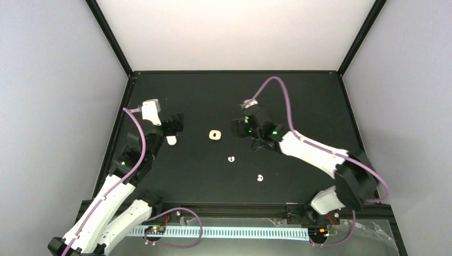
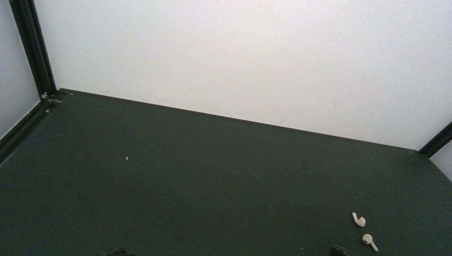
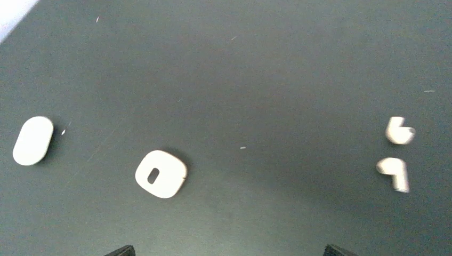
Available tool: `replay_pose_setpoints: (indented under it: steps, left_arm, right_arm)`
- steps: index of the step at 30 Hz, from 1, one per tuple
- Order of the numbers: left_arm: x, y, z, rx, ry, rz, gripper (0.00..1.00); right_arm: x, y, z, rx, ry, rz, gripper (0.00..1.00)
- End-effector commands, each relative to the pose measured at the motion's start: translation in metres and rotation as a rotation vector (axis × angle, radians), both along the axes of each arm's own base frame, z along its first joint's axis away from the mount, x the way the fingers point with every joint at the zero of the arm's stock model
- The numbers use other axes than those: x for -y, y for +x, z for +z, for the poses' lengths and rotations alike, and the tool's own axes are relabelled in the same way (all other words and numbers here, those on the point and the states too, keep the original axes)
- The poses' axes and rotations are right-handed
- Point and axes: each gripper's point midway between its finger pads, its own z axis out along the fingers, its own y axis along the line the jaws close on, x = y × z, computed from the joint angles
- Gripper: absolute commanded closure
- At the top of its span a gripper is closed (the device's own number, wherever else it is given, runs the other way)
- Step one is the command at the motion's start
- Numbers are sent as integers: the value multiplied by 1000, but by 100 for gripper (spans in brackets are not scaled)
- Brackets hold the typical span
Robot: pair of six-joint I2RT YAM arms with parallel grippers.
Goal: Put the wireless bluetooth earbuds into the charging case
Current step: Pick up the charging case at the center of the board.
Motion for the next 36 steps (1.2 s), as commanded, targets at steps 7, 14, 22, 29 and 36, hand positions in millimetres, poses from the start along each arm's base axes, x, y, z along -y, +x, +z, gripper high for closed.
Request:
replay_pose_setpoints:
  steps: [7, 14, 22, 29, 36]
  left_arm:
    - [19, -4, 6, 24, -49, -107, 1]
    - [16, -7, 9, 44, -61, -95, 1]
    - [15, -8, 10, 51, -60, -94, 1]
    - [18, -9, 12, 57, -59, -112, 1]
    - [21, -8, 11, 55, -59, -126, 1]
  right_arm:
    - [-104, 14, -53, -100, -72, 200, 14]
    - [-132, 22, -85, -140, -149, 232, 14]
    - [-152, 38, -107, -155, -205, 269, 12]
    - [-154, 48, -120, -155, -276, 295, 10]
    - [-161, 40, -136, -201, -287, 362, 10]
